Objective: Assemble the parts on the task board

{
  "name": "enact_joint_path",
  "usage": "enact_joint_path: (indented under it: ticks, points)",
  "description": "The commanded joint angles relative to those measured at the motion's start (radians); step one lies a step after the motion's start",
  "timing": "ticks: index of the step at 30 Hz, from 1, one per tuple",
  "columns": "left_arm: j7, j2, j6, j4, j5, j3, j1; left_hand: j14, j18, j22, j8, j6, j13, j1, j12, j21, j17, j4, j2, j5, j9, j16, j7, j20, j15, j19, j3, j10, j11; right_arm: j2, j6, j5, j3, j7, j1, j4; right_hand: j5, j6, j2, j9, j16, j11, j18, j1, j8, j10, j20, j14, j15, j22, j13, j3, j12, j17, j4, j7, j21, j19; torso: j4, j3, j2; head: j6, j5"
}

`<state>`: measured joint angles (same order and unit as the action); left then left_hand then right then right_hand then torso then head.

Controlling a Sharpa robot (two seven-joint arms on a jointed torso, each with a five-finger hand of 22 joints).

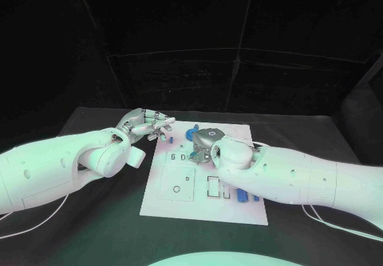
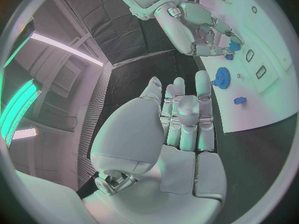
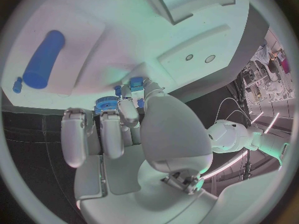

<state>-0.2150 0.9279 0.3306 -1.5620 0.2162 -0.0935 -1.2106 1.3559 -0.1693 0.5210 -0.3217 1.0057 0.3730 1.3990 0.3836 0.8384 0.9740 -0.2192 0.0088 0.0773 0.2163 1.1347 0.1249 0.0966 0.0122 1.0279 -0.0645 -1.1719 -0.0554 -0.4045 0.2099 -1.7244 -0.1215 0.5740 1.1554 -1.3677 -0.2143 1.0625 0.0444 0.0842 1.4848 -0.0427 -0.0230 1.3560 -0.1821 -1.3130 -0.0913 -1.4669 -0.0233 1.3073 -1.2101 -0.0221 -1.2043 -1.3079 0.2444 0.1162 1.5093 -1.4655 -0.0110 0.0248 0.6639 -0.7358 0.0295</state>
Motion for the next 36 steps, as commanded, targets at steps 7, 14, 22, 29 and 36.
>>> enact_joint_path:
  ticks: [7, 14, 22, 29, 36]
  points:
    - [-0.009, -0.002, -0.019, 0.002, -0.004, 0.001, -0.002, -0.006, -0.010, -0.002, 0.006, -0.006, -0.002, 0.008, 0.003, -0.007, -0.002, 0.000, 0.003, 0.003, -0.002, -0.003, 0.002, 0.000, -0.001, -0.007, 0.007, 0.008, 0.000, -0.005, -0.006, -0.005, -0.003, -0.030, -0.002, -0.002, 0.003, -0.002, -0.015, -0.003, -0.002, 0.010, -0.009, 0.101, -0.008, 0.006, 0.012, -0.072, -0.012, 0.139, 0.002, -0.054, 0.004, -0.114, -0.065, -0.001, -0.009, -0.004, 0.0003, 0.0002, 0.000, -0.001, -0.001]
    - [-0.005, -0.003, -0.025, 0.003, -0.004, 0.001, -0.002, -0.007, -0.010, -0.002, 0.007, -0.007, -0.003, 0.011, 0.003, -0.008, -0.003, 0.000, 0.005, 0.004, -0.003, -0.003, 0.002, 0.001, -0.002, -0.007, 0.009, 0.010, -0.001, -0.009, -0.019, -0.016, -0.003, -0.042, -0.002, -0.006, -0.026, -0.007, 0.001, -0.006, -0.001, 0.006, -0.010, 0.143, -0.007, 0.018, 0.011, -0.072, -0.009, 0.136, 0.012, -0.096, 0.018, -0.116, -0.108, 0.004, -0.011, -0.001, -0.0008, 0.0003, 0.000, -0.004, 0.000]
    - [-0.002, -0.003, -0.030, 0.003, -0.004, 0.001, -0.002, -0.006, -0.011, -0.002, 0.008, -0.008, -0.003, 0.011, 0.003, -0.008, -0.003, 0.000, 0.006, 0.004, -0.004, -0.003, 0.003, 0.002, -0.002, -0.008, 0.009, 0.011, -0.001, -0.016, -0.023, -0.022, -0.003, -0.048, -0.002, -0.009, -0.041, -0.011, 0.010, -0.008, -0.002, 0.003, -0.011, 0.136, -0.004, 0.022, 0.008, -0.072, -0.006, 0.135, 0.017, -0.110, 0.023, -0.116, -0.112, 0.008, -0.012, 0.000, 0.0002, 0.0011, 0.000, -0.005, -0.001]
    - [-0.001, -0.005, -0.036, 0.004, -0.004, 0.001, -0.002, -0.006, -0.011, -0.002, 0.008, -0.008, -0.003, 0.012, 0.004, -0.009, -0.002, 0.001, 0.006, 0.004, -0.004, -0.001, 0.003, 0.002, -0.002, -0.008, 0.010, 0.012, -0.001, -0.021, -0.002, -0.010, -0.003, -0.068, -0.002, -0.009, -0.102, -0.002, 0.018, -0.009, -0.002, 0.006, -0.010, 0.099, -0.009, 0.013, 0.008, -0.072, -0.007, 0.139, 0.012, -0.135, 0.015, -0.116, -0.098, 0.004, -0.010, -0.003, -0.0004, 0.0005, 0.000, -0.005, -0.001]
    - [0.000, -0.006, -0.039, 0.004, -0.004, 0.001, -0.002, -0.006, -0.011, -0.002, 0.008, -0.009, -0.004, 0.012, 0.004, -0.009, -0.001, 0.001, 0.007, 0.004, -0.005, -0.001, 0.003, 0.002, -0.002, -0.008, 0.010, 0.012, -0.001, -0.032, -0.019, 0.015, -0.003, -0.096, -0.002, -0.014, -0.129, 0.001, 0.028, -0.009, -0.002, 0.007, -0.009, 0.069, -0.009, 0.009, 0.009, -0.072, -0.009, 0.141, 0.011, -0.148, 0.013, -0.116, -0.087, 0.002, -0.010, -0.004, -0.0009, 0.0005, 0.000, -0.006, -0.001]
